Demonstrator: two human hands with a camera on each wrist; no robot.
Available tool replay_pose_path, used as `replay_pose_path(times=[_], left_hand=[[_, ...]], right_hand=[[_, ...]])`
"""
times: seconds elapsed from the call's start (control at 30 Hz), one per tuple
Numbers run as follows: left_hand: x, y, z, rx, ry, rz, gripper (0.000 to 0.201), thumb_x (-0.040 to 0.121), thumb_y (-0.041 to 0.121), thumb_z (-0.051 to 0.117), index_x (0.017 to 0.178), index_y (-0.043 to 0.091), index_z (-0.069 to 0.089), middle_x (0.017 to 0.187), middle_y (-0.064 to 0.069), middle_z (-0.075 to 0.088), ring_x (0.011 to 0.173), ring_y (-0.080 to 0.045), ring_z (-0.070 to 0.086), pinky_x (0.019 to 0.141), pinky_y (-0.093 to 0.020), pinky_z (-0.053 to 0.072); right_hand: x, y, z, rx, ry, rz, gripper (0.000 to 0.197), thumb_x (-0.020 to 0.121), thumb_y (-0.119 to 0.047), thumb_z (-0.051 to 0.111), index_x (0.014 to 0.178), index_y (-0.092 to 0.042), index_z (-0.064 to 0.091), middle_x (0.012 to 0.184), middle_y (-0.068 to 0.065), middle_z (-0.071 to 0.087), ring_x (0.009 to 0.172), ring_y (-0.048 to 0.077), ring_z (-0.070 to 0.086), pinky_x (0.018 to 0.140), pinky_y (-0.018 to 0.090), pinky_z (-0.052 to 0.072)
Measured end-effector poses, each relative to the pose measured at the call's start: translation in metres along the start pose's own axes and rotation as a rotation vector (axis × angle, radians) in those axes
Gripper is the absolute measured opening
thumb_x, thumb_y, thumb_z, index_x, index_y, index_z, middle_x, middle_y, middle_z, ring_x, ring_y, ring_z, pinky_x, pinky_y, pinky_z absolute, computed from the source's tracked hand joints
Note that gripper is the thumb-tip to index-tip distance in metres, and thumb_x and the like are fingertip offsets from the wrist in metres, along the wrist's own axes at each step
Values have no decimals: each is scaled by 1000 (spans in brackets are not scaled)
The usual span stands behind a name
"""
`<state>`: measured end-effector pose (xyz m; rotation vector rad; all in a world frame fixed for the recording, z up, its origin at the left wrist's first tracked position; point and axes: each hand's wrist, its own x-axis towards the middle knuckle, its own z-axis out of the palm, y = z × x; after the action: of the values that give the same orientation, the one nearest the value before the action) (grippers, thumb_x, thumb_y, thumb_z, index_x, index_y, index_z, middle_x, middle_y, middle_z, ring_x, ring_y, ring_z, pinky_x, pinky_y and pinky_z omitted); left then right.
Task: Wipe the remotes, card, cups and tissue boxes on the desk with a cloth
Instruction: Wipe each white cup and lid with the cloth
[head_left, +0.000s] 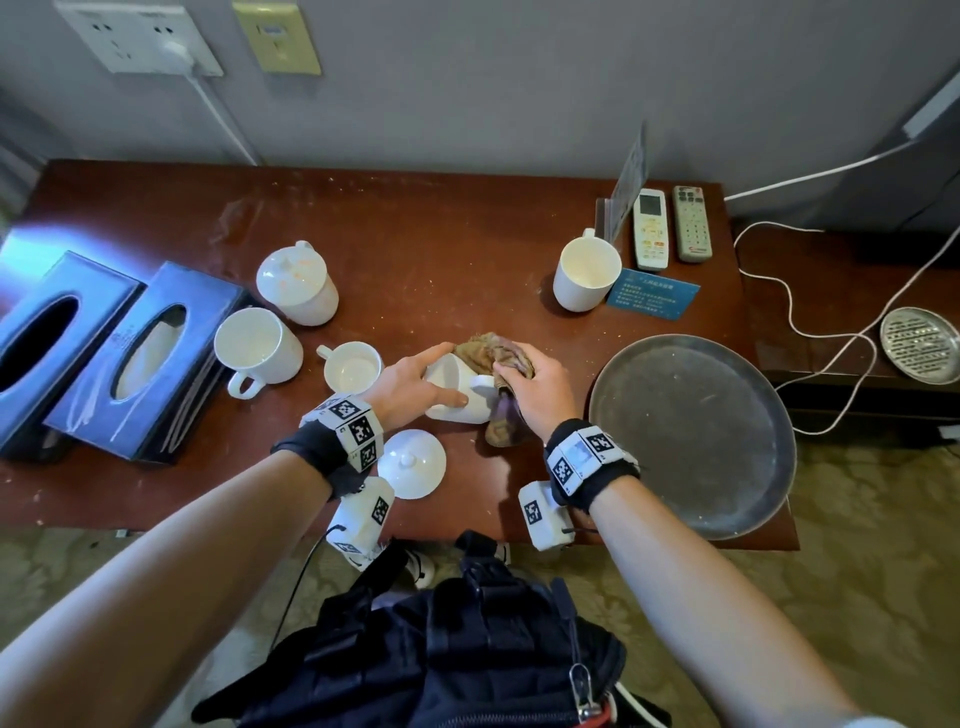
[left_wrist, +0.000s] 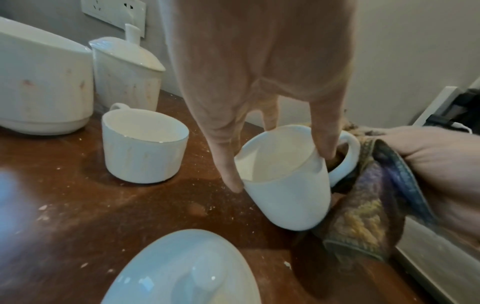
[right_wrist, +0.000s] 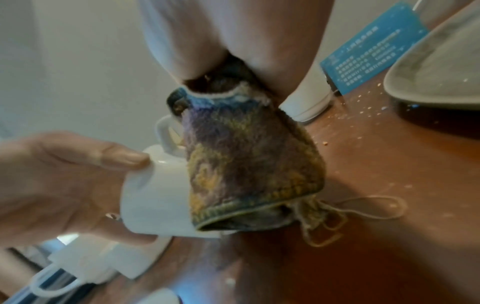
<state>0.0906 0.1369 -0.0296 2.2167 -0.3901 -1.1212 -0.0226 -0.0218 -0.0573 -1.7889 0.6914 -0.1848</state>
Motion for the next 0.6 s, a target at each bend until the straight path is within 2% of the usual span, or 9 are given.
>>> replay_pose_path(times=[0.1, 0.17, 0.27, 0.37, 0.47, 0.53, 0.6], left_hand=[[0, -2, 3, 9, 26, -23, 95, 75, 33, 82, 153, 29, 29, 148, -6, 47, 133, -27, 45, 110, -47, 41], [0, -4, 5, 12, 40, -39, 95, 74, 32, 83, 153, 23, 32, 145, -8, 49, 131, -27, 47, 108, -47, 42], [-2, -3, 5, 4, 43, -48, 99, 65, 37, 84, 151, 22, 38, 139, -5, 55, 127, -26, 51, 106, -46, 45], [4, -7, 6, -1, 28, -42, 111, 47, 43, 81, 149, 26, 42, 134, -4, 61, 122, -24, 56, 102, -44, 50], [0, -7, 6, 31, 32, -24, 106, 55, 33, 82, 151, 24, 38, 138, -2, 58, 125, -23, 54, 104, -43, 48], [-3, -5, 6, 33, 37, -26, 100, 66, 23, 83, 153, 22, 35, 140, -2, 53, 127, -24, 50, 105, -42, 47], [-4, -7, 6, 30, 35, -26, 95, 68, 19, 83, 150, 22, 36, 138, -5, 54, 123, -26, 52, 102, -43, 48]], right_hand=[[3, 12, -10, -79, -74, 69, 31, 93, -20, 63, 123, -14, 65, 114, 1, 69, 110, 20, 62, 99, 29, 46], [3, 16, -14, -26, -113, 95, 33, 94, -23, 63, 126, -14, 64, 118, -1, 68, 115, 20, 61, 101, 31, 45], [1, 9, -11, 119, -249, 42, 39, 92, -26, 64, 131, -21, 62, 128, -4, 64, 123, 11, 56, 108, 31, 41], [-4, 3, -8, 109, -460, -36, 34, 97, -27, 60, 130, -33, 62, 142, -11, 53, 137, 0, 39, 114, 24, 29], [-5, 11, -5, 78, -457, -40, 40, 97, -21, 60, 133, -38, 56, 146, -15, 46, 140, -2, 30, 117, 22, 23], [-2, 14, -1, 96, -402, 5, 43, 95, -18, 62, 134, -36, 57, 144, -14, 48, 139, 2, 35, 119, 29, 25], [6, 13, 2, 53, -348, 42, 41, 95, -21, 62, 134, -32, 58, 142, -10, 52, 135, 7, 43, 117, 32, 32]])
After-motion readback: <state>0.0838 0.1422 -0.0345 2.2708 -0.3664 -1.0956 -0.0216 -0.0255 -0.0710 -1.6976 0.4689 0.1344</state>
